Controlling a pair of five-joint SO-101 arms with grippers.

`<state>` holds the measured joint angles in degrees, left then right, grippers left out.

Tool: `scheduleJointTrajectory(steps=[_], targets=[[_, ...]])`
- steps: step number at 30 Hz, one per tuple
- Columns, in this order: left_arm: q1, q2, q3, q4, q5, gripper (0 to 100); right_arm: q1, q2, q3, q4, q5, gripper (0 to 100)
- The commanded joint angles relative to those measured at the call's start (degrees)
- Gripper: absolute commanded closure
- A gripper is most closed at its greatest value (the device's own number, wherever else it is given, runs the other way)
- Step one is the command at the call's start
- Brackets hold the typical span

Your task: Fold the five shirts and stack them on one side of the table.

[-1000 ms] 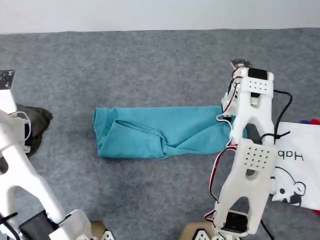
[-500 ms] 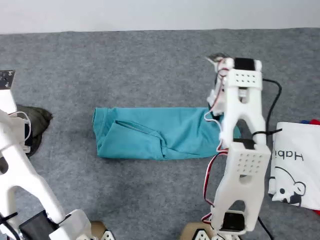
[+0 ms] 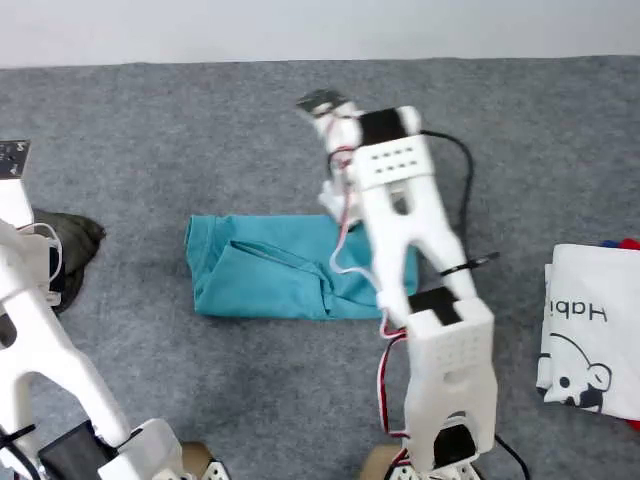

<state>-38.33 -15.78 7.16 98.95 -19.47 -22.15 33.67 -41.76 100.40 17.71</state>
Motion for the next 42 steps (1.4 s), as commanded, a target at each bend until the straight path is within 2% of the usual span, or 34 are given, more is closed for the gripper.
scheduleJointTrajectory(steps=[1,18,25,42], targets=[[0.4,-2.2,-0.2,1.4,-0.4,99,-5.9,-4.4,-2.5,0.7,-0.7,98.8],[0.1,-2.3,0.0,1.4,-0.1,99,-20.2,3.4,-2.9,-13.1,-0.2,98.8],[0.1,-2.3,0.0,1.4,-0.1,99,-21.3,3.2,-3.4,-16.9,1.8,98.8],[0.2,-1.9,0.0,1.4,-0.1,99,-23.6,17.6,-24.2,-15.3,3.8,98.7]])
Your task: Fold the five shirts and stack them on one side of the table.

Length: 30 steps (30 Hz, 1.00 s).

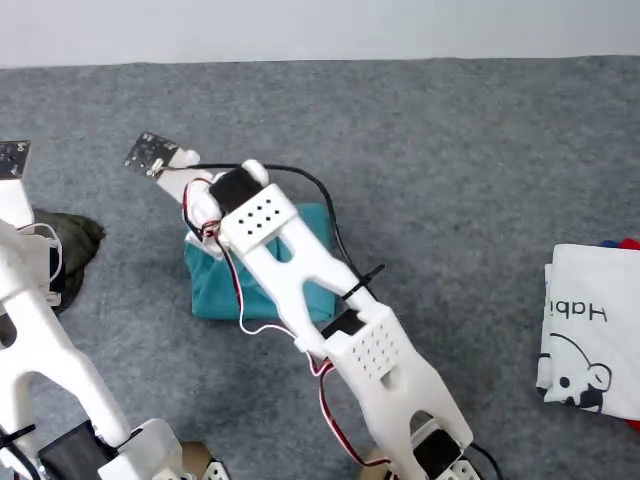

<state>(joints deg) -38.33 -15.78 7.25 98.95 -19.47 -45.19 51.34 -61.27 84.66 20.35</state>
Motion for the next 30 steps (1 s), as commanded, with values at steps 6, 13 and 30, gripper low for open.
scheduleJointTrajectory(steps=[6,13,30], targets=[[0.3,-1.8,-0.1,1.4,-0.2,99,-0.6,0.1,-5.8,1.5,1.0,82.6],[0.4,-1.8,-0.1,1.4,-0.4,99,-0.4,-6.6,-7.6,3.3,0.9,76.4],[0.4,-1.8,-0.1,1.3,-0.4,99,14.4,-10.0,7.4,18.2,1.1,98.8]])
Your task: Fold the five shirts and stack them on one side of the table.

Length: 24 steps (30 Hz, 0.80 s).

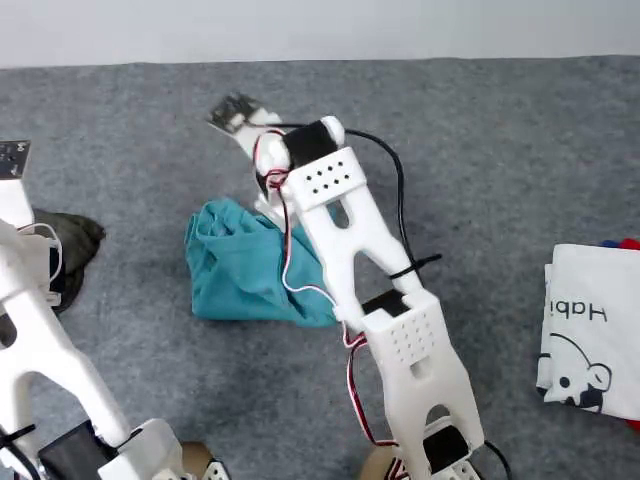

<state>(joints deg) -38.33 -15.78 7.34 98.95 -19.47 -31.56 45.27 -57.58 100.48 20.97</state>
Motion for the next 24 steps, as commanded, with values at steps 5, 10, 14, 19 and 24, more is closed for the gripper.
scheduleJointTrajectory(steps=[5,10,14,19,24], targets=[[0.4,-1.8,-0.2,1.3,-0.4,99,-1.0,-0.7,6.1,-0.6,0.4,98.8],[0.4,-1.8,-0.1,1.4,-0.4,99,-9.0,2.4,5.8,-1.7,0.2,98.8],[0.4,-1.8,0.7,1.1,-0.4,99,-17.1,2.0,1.1,-0.7,0.2,98.8],[0.2,-2.2,2.6,0.6,-0.4,99,-21.7,-0.8,-7.4,2.4,0.2,98.8],[0.2,-2.2,2.5,0.6,-0.4,99,-18.8,-7.6,-8.0,2.3,0.4,98.8]])
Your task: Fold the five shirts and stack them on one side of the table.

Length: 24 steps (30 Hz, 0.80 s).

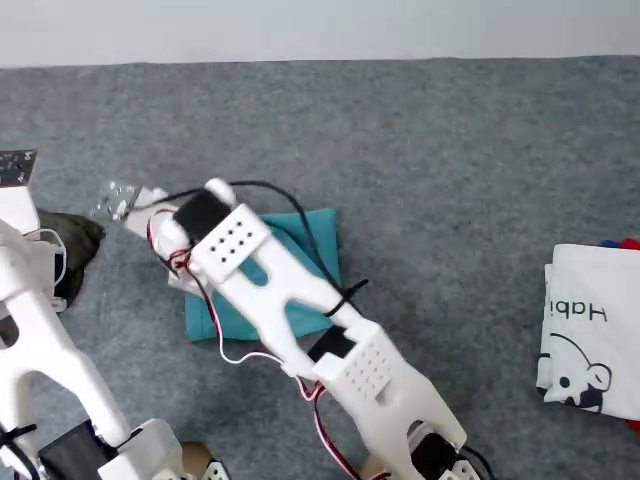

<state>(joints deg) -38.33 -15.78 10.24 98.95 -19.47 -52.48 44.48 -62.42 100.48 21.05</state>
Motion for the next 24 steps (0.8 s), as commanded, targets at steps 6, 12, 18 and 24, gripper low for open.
scheduleJointTrajectory(steps=[6,12,18,24], targets=[[0.4,-2.3,-0.6,0.7,-0.3,99,14.0,-7.6,-3.4,2.4,0.2,98.7],[9.1,-2.0,-0.5,1.3,1.7,99,24.1,-16.6,-0.6,2.5,-2.7,98.3],[21.9,-1.8,-0.6,-1.2,10.9,88,32.2,-29.4,14.2,2.5,-2.7,98.3],[32.4,1.0,-0.4,-6.5,13.3,83,42.2,-43.5,29.6,2.5,-2.8,98.3]])
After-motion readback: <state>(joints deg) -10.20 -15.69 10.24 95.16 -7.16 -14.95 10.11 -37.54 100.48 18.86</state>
